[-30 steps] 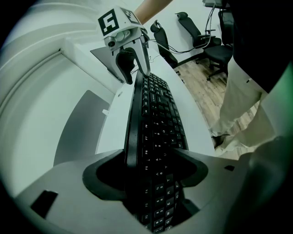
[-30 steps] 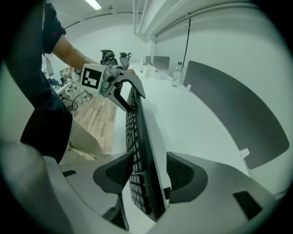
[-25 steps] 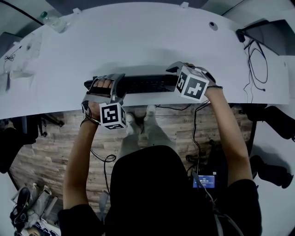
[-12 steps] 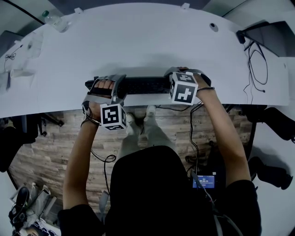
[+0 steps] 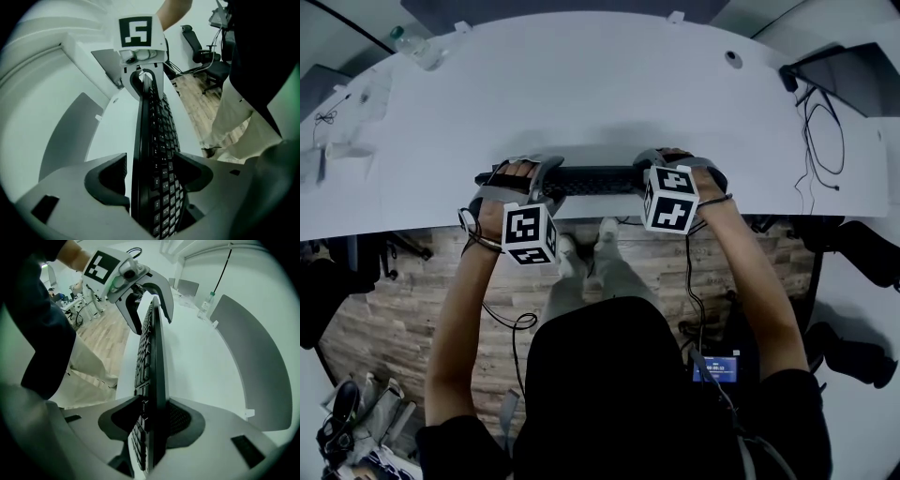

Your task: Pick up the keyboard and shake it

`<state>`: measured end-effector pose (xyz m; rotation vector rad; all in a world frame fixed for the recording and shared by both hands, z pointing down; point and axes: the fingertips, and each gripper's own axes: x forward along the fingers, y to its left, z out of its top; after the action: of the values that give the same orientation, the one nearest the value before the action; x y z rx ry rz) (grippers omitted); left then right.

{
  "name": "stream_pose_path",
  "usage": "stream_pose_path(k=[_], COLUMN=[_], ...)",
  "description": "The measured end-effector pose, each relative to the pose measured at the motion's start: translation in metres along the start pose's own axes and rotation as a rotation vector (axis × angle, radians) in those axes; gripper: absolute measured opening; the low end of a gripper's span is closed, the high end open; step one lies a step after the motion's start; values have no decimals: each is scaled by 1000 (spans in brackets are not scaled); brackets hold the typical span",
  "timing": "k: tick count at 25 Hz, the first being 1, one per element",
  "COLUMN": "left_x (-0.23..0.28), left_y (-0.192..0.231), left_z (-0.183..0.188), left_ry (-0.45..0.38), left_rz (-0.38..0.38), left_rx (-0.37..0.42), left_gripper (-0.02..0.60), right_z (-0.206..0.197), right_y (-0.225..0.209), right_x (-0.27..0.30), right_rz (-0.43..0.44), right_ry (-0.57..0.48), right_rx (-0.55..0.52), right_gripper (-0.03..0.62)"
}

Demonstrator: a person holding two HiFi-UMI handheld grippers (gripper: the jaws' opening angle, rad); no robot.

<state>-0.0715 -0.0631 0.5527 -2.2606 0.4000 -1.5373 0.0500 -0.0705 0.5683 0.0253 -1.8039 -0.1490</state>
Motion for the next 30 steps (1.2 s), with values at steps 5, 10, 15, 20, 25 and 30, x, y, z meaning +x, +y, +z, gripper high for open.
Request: stream_pose_path(k=[5, 10, 15, 20, 25, 30], left_x=[6, 9, 8, 8, 8, 8], left_y=[-12, -19, -26, -30, -34, -38], left_z=[-6, -6, -6, -6, -6, -6], left_ry=[47, 77, 103, 128, 148, 163], left_rz=[-127, -189, -249, -271, -285, -290], left_rx=[-44, -66, -90, -95, -106, -78], left_gripper=[268, 224, 183, 162, 126, 83], right_z=[1, 3, 2, 1, 3, 9], right_y=[6, 10, 14, 17, 22, 29], right_x=[-2, -4, -5, -5, -5, -5], right_rz=[-58, -106, -136, -137, -118, -65], right_ry=[4, 20, 29, 33, 29, 29], right_rx=[-15, -37, -45, -45, -53, -68], right_gripper=[164, 163, 161, 156, 147, 144])
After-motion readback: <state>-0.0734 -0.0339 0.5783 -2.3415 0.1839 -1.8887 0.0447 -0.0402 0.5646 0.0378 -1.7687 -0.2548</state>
